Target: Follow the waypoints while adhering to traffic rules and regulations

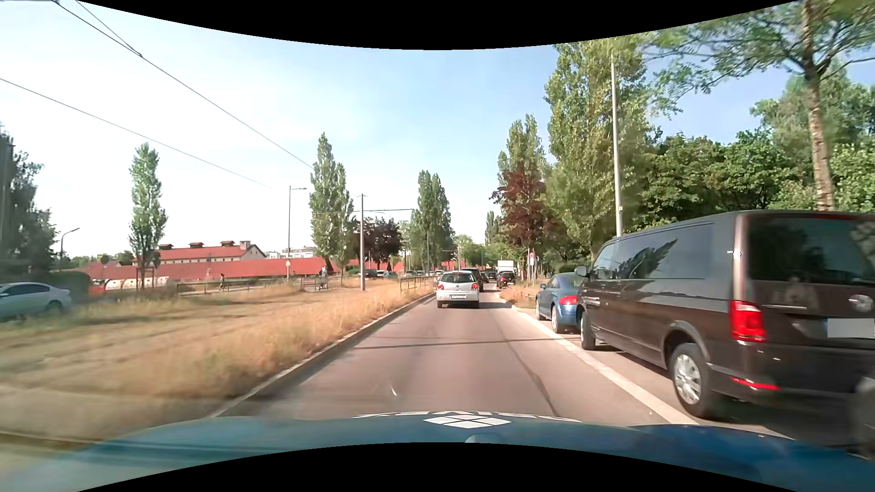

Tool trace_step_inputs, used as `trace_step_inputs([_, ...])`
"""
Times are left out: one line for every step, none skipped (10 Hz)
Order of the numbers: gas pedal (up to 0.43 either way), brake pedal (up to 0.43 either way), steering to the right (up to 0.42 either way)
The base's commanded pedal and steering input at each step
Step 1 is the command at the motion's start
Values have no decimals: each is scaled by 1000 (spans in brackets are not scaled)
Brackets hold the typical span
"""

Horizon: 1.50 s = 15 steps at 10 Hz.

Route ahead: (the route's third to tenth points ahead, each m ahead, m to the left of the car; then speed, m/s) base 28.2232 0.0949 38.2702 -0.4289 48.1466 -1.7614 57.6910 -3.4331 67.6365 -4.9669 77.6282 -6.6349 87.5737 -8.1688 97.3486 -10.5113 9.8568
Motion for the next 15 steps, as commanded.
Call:
trace_step_inputs([177,0,4])
trace_step_inputs([177,0,6])
trace_step_inputs([177,0,9])
trace_step_inputs([177,0,9])
trace_step_inputs([177,0,9])
trace_step_inputs([177,0,6])
trace_step_inputs([177,0,6])
trace_step_inputs([189,0,6])
trace_step_inputs([189,0,6])
trace_step_inputs([189,0,7])
trace_step_inputs([189,0,7])
trace_step_inputs([197,0,7])
trace_step_inputs([197,0,7])
trace_step_inputs([197,0,7])
trace_step_inputs([197,0,7])
